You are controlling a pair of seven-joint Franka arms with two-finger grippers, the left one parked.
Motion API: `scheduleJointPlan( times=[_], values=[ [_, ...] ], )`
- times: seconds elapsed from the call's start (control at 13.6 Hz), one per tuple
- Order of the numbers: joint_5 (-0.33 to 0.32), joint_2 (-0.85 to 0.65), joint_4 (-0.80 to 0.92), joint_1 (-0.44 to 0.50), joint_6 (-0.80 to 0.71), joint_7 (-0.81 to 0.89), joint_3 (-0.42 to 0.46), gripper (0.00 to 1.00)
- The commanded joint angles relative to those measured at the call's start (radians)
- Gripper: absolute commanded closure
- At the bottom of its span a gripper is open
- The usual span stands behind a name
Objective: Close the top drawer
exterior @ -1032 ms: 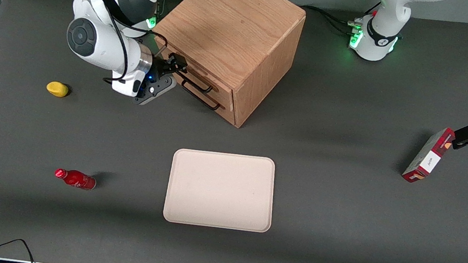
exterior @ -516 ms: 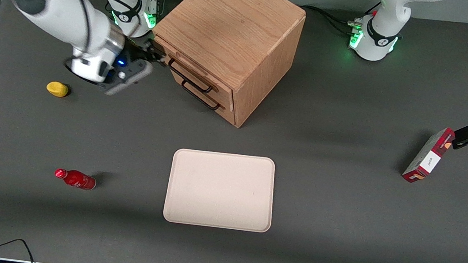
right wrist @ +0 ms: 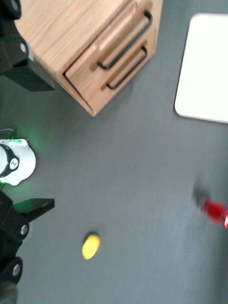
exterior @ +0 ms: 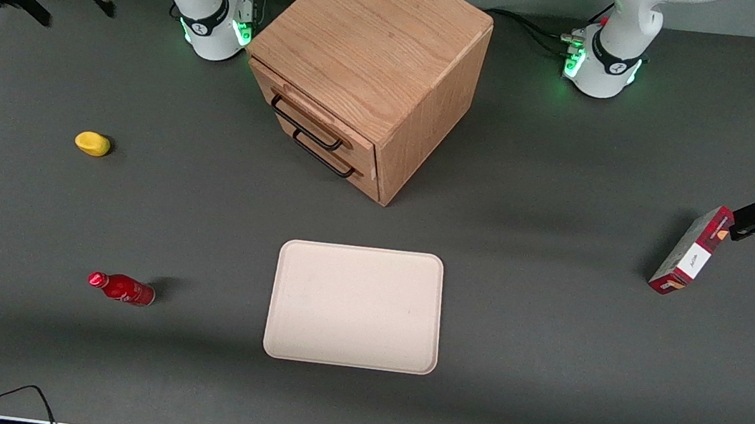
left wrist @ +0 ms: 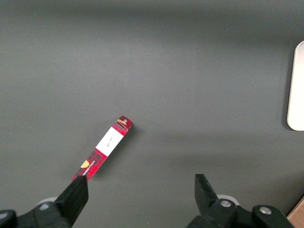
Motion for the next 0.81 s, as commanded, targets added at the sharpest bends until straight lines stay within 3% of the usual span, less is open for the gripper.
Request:
scheduleJointPlan(
  times=[0.0,0.44,0.74],
  values=[
    [-0.070,-0.039,-0.077,0.006,0.017,0.062,-0.034,0.00],
    [-0.090,-0.003,-0.087,0.017,0.051,0.233,-0.028,0.00],
    [-0.090,0.176,0.106,0.015,0.035,0.245,-0.025,0.00]
  ],
)
